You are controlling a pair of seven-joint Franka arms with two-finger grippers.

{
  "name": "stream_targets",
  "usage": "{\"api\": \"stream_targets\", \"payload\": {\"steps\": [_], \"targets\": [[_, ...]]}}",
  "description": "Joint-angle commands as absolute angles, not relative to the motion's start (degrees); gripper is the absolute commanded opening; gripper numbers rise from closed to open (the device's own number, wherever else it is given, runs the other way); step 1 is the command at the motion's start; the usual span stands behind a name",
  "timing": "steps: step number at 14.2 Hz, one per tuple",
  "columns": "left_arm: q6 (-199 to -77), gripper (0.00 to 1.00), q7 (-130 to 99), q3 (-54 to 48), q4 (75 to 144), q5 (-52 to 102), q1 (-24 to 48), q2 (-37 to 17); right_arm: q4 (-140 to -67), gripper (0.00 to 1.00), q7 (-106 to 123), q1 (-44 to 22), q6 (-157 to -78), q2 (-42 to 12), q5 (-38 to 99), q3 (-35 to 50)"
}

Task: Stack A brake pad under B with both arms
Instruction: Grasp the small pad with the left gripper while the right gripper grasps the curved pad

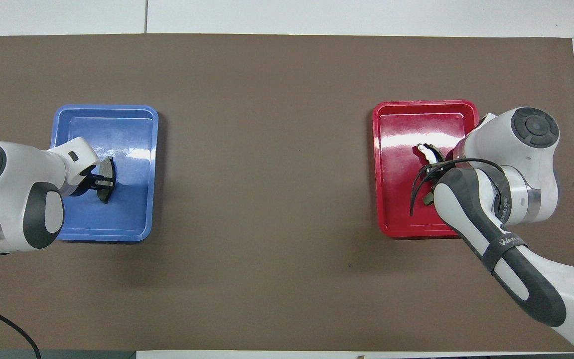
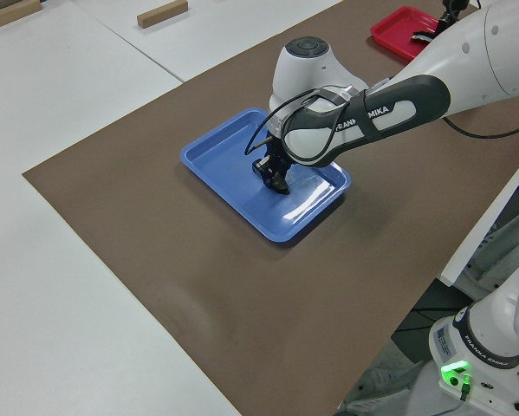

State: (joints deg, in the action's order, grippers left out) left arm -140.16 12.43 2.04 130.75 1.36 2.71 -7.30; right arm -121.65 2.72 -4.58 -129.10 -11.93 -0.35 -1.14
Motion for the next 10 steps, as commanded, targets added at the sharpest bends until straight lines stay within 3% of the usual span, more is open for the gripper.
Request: {"api": "stream_targets", "payload": {"steps": [1, 7, 10], "targets": [[-135.5, 0.01, 12.6, 3.2, 127.8, 0.8, 2.8, -8.0, -122.2, 0.69, 5.3, -3.8, -130.3, -12.2, 0.5, -1.0], [-121.0, 0.01, 8.1, 1.2, 117.0, 2.5, 3.8, -5.0, -122.2, 0.57, 5.5, -3.8, -130.3, -12.2, 0.5, -1.0], [-118.6, 0.01, -6.4, -8.0, 112.4, 2.6, 3.9, -4.9, -122.6, 0.55, 5.7, -3.8, -130.3, -12.1, 0.5, -1.0]]}}
